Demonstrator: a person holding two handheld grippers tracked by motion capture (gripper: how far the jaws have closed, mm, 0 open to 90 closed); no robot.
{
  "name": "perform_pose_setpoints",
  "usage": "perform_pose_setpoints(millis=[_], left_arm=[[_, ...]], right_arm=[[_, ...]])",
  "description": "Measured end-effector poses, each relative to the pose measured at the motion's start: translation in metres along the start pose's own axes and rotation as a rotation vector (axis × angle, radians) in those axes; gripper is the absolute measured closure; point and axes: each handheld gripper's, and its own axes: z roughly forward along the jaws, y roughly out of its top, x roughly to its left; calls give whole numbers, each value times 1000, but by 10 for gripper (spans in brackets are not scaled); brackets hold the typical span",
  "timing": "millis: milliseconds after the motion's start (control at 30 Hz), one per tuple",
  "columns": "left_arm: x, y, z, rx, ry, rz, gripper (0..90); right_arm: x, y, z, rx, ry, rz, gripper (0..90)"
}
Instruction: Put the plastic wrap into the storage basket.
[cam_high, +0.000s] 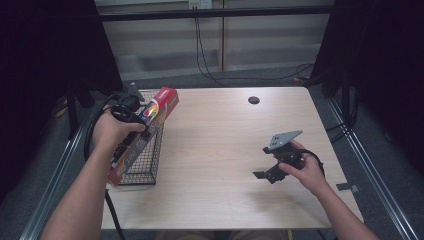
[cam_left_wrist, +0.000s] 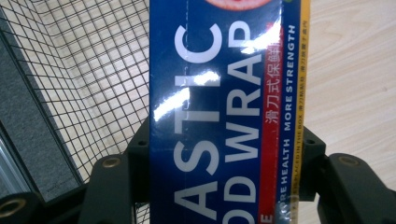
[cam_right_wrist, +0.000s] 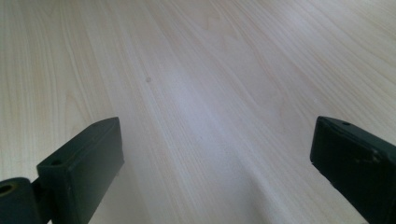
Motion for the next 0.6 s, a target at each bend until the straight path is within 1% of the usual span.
perform_pose_setpoints(millis=[67,167,200,233,267,300,367,433,500,533,600], left_arm=[[0,0,1,-6,-8,-17,427],[1,1,1,-11,-7,-28,427],[2,0,0,-11,-13,-40,427],[3,0,0,-14,-14,-41,427],[2,0,1,-24,-12,-61,427],[3,0,0,-18,-13,-66,427],[5,-1,1,-29,-2,-84,427],[5,-1,1,-28,-9,-107,427],[6,-2,2,-26,0,-116,427],[7,-2,2,-28,-3,-131,427],[8,-3,3,-28,5,-150,427]], right_arm=[[0,0,0,3,-3,1,22],[1,0,0,4,-6,0,22],[1,0,0,4,-7,-1,22],[1,0,-1,3,-5,-2,22],[1,0,-1,3,-6,5,22],[1,0,-1,3,-6,5,22],[1,-1,-2,-1,-7,5,22],[1,-1,-2,-2,-7,-1,22],[1,-1,-2,-2,-8,-1,22],[1,-2,-2,-3,-7,0,22],[1,-1,-3,-6,-8,0,22]])
